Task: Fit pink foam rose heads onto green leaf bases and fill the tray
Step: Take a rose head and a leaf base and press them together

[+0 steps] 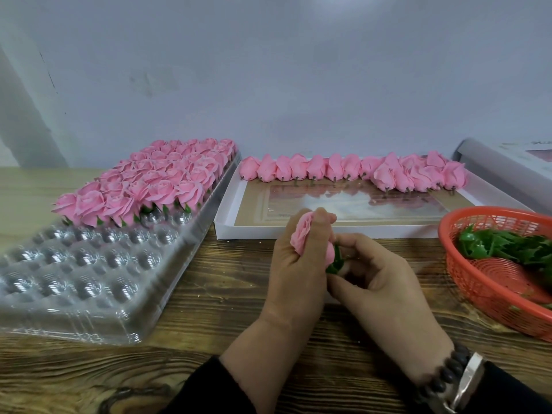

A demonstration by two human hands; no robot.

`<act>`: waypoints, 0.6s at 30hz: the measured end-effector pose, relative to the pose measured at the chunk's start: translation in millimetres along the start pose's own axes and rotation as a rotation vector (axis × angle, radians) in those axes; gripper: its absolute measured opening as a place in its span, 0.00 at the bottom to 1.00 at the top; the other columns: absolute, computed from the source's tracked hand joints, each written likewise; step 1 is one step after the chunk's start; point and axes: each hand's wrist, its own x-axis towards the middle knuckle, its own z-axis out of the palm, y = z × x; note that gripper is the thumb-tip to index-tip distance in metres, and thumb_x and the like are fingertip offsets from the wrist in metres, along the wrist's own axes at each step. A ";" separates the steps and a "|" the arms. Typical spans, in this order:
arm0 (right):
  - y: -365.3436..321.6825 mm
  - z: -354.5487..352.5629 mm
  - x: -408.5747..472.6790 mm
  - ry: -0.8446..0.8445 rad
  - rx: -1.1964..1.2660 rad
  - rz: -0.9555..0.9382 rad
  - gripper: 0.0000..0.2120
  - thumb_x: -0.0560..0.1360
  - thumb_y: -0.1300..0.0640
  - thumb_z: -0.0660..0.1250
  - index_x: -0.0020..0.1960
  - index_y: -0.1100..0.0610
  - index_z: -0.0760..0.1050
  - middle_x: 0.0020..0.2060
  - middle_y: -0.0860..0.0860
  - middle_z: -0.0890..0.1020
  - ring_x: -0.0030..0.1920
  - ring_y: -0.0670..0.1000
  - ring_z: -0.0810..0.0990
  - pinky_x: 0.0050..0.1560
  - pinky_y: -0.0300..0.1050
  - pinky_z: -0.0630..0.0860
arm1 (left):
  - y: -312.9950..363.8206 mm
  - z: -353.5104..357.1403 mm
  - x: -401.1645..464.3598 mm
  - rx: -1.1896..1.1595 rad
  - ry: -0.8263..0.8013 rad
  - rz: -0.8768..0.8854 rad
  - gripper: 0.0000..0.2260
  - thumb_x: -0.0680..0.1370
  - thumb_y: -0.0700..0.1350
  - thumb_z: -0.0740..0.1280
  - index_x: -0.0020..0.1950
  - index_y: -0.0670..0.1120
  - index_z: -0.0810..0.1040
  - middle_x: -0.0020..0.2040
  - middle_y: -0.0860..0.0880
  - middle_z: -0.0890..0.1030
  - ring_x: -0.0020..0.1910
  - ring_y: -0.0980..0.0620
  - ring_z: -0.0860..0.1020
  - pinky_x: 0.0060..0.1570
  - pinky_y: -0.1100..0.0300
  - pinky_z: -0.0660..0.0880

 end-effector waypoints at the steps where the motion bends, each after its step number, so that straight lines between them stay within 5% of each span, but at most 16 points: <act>1: 0.0 -0.1 -0.4 0.009 -0.006 -0.003 0.18 0.66 0.74 0.69 0.48 0.53 0.78 0.38 0.55 0.83 0.36 0.54 0.80 0.40 0.46 0.78 | 0.1 -0.3 -0.1 0.010 -0.005 0.004 0.11 0.72 0.56 0.63 0.34 0.52 0.76 0.37 0.54 0.78 0.37 0.55 0.77 0.38 0.60 0.77; 7: 2.8 0.2 1.2 0.005 0.085 0.028 0.17 0.67 0.75 0.69 0.47 0.55 0.79 0.36 0.57 0.83 0.34 0.48 0.79 0.39 0.42 0.79 | -2.8 -4.6 2.6 0.066 -0.032 0.002 0.14 0.75 0.57 0.63 0.44 0.46 0.77 0.40 0.44 0.76 0.40 0.49 0.77 0.40 0.56 0.77; 13: 6.1 -1.0 -0.4 -0.011 0.311 0.107 0.15 0.67 0.74 0.68 0.48 0.57 0.82 0.35 0.60 0.81 0.37 0.51 0.75 0.43 0.38 0.78 | -7.3 -5.6 5.3 0.065 -0.055 -0.004 0.10 0.74 0.52 0.61 0.34 0.54 0.77 0.37 0.55 0.78 0.36 0.56 0.77 0.37 0.61 0.76; 18: 10.6 -1.9 -0.3 0.017 0.288 0.122 0.20 0.68 0.72 0.67 0.50 0.51 0.83 0.31 0.56 0.68 0.33 0.51 0.64 0.43 0.43 0.69 | -9.3 -2.9 4.2 0.060 -0.078 0.054 0.16 0.75 0.53 0.61 0.42 0.39 0.74 0.38 0.48 0.74 0.35 0.56 0.73 0.33 0.67 0.72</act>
